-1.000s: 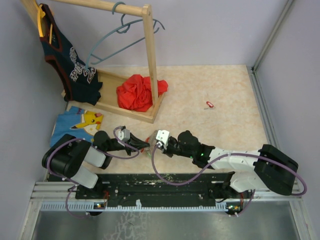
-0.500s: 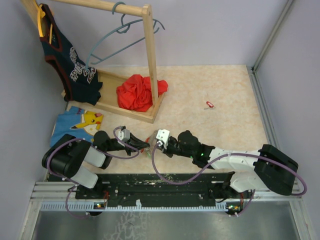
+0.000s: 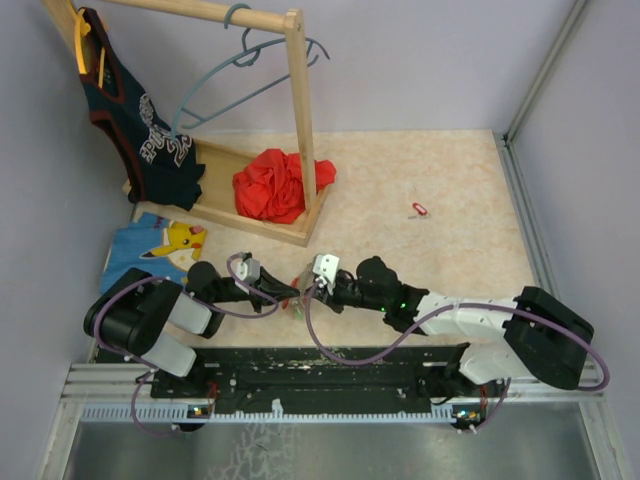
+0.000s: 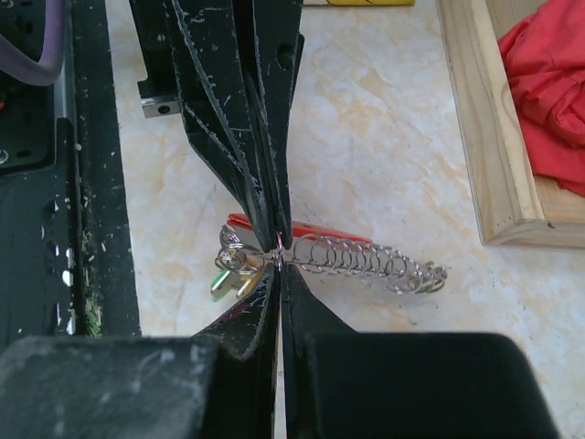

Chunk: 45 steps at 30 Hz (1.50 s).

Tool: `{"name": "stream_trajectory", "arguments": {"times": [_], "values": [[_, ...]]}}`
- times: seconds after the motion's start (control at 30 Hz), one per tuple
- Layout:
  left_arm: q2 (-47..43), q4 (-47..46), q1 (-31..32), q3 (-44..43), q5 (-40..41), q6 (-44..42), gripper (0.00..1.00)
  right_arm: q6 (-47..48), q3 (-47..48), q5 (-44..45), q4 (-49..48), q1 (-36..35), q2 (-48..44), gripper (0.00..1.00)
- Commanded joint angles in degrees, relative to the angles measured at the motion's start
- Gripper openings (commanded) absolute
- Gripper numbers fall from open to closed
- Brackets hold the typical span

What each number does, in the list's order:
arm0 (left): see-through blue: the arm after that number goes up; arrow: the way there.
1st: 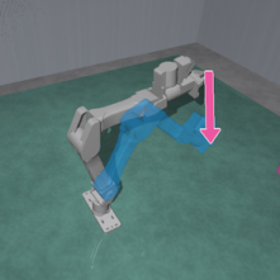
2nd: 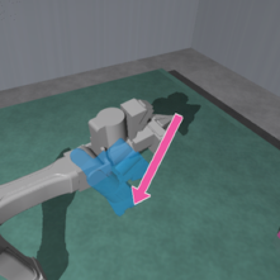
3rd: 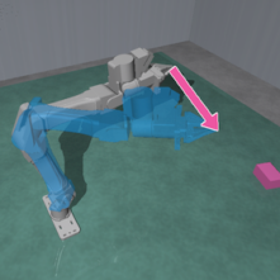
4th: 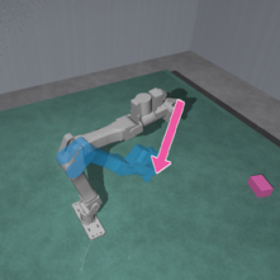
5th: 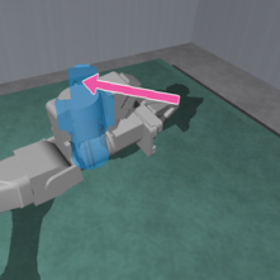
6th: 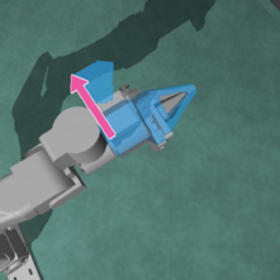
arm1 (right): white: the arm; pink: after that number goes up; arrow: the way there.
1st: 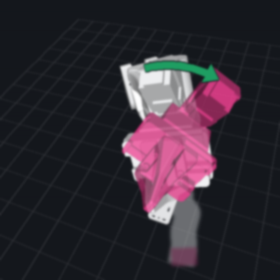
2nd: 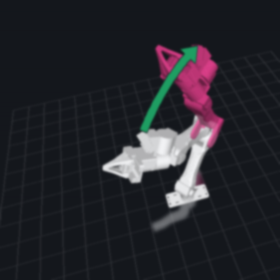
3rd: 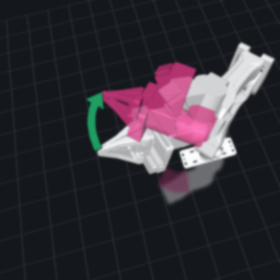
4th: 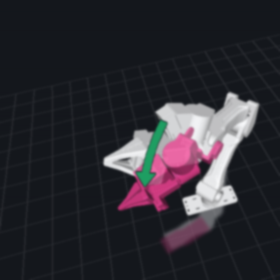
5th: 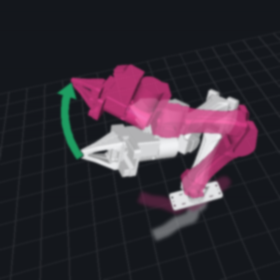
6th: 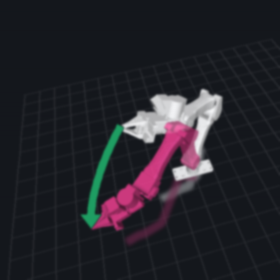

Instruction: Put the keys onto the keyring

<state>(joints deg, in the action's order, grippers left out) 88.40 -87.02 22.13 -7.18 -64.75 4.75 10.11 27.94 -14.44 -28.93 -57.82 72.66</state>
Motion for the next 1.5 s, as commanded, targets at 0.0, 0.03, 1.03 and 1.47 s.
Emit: {"name": "stream_trajectory", "arguments": {"times": [0.0,0.03,1.03,1.47], "values": [[-0.32,-15.54,0.15,-0.79,-1.85,0.51,0.01,-1.36,3.51,-3.52,-6.34,0.63,0.86,0.00],[-0.38,-15.54,0.13,-0.77,-1.74,0.56,0.01,-1.52,3.44,-3.88,-6.44,0.76,0.92,0.00],[-5.72,-8.07,0.14,-0.86,8.51,6.83,0.00,13.69,1.75,0.96,-0.05,-1.55,-0.31,0.00],[-3.12,-15.54,0.98,0.09,13.26,12.22,0.00,16.72,2.08,5.67,-4.82,-2.65,1.87,0.00]]}}
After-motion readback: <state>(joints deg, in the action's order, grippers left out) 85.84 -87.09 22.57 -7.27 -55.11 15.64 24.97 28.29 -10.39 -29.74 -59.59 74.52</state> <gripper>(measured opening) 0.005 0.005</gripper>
